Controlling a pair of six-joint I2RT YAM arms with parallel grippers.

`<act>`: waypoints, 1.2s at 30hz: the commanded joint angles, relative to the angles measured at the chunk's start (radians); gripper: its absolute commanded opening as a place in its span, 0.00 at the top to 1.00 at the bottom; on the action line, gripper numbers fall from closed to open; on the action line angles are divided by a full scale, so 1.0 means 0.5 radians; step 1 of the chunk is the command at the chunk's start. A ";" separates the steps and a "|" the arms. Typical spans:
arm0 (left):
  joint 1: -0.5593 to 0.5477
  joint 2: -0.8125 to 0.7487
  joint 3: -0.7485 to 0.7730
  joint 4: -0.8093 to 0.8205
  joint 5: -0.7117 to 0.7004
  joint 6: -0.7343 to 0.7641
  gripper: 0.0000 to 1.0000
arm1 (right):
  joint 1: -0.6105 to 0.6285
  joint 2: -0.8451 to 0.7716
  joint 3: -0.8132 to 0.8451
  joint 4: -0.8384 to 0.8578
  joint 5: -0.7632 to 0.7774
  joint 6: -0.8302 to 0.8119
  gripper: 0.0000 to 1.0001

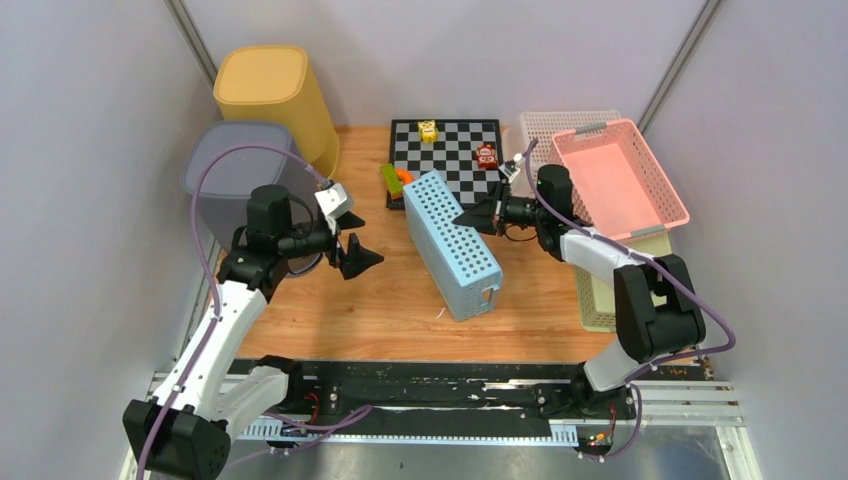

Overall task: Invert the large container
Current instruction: Turn the container upside down at the center of the board.

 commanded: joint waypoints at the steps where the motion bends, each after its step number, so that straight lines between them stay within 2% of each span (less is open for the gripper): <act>1: -0.027 0.023 -0.048 0.081 -0.002 -0.015 0.00 | -0.117 -0.017 -0.084 -0.025 0.014 -0.052 0.98; 9: -0.053 0.057 -0.058 0.113 -0.013 -0.015 0.00 | -0.247 0.083 -0.009 -0.241 -0.134 -0.311 0.98; 12: -0.062 0.064 -0.057 0.115 -0.015 -0.010 0.00 | -0.306 0.118 0.088 -0.472 -0.228 -0.558 0.97; 15: -0.068 0.069 -0.066 0.119 -0.019 -0.001 0.00 | -0.347 0.135 0.234 -0.821 -0.303 -0.813 0.87; 17: -0.073 0.073 -0.081 0.140 -0.019 -0.007 0.00 | -0.365 0.120 0.263 -0.898 -0.308 -0.891 0.81; 26: -0.104 0.112 -0.141 0.271 -0.076 -0.081 0.00 | -0.419 0.074 0.349 -1.145 -0.279 -1.076 0.70; 31: -0.117 0.191 -0.185 0.456 -0.151 -0.218 0.00 | -0.492 0.062 0.363 -1.183 -0.276 -1.116 0.71; 36: -0.146 0.341 -0.130 0.517 -0.153 -0.285 0.00 | -0.516 0.038 0.402 -1.310 -0.247 -1.224 0.79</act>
